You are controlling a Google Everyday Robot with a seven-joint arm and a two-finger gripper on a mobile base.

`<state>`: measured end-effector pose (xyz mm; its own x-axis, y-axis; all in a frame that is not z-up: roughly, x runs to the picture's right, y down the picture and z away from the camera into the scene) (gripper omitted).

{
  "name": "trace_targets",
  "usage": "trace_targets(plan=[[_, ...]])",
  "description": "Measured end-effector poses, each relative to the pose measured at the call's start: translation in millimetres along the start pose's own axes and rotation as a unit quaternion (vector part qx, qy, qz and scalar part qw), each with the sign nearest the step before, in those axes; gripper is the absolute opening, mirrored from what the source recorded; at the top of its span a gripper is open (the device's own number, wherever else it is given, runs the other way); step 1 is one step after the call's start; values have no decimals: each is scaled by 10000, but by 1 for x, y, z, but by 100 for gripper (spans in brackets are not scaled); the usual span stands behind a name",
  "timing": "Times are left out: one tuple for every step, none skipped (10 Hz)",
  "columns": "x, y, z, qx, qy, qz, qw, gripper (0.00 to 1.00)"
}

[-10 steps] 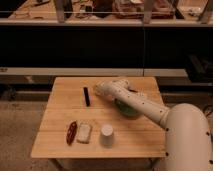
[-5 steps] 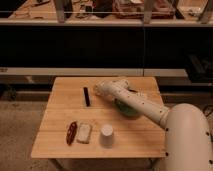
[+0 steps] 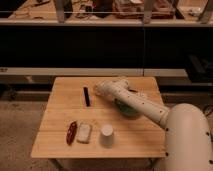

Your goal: Knock the eraser over

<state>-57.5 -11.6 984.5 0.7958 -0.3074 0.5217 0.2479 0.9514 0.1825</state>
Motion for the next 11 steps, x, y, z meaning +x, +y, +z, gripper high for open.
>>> trace_targets(plan=[[0,0,0,2,3,0,10000,0],[0,-2,-1,-7,5,-21,10000,0],[-1,-4,-5,-36,-7,-84,10000,0],[-3,-8,-11,-69,-38,-151,9999,0],[-5,-13,-19,-72,-102,-239,9996,0],[-6,-17,-25,-51,-151,-303,9994,0],[-6,-20,-32,-29,-200,-384,9991,0],[-2,-19,-37,-29,-234,-465,9986,0],[-1,-18,-38,-36,-262,-512,9983,0],[-3,-17,-37,-44,-304,-565,9979,0],[-12,-17,-35,-30,-390,-674,9970,0]])
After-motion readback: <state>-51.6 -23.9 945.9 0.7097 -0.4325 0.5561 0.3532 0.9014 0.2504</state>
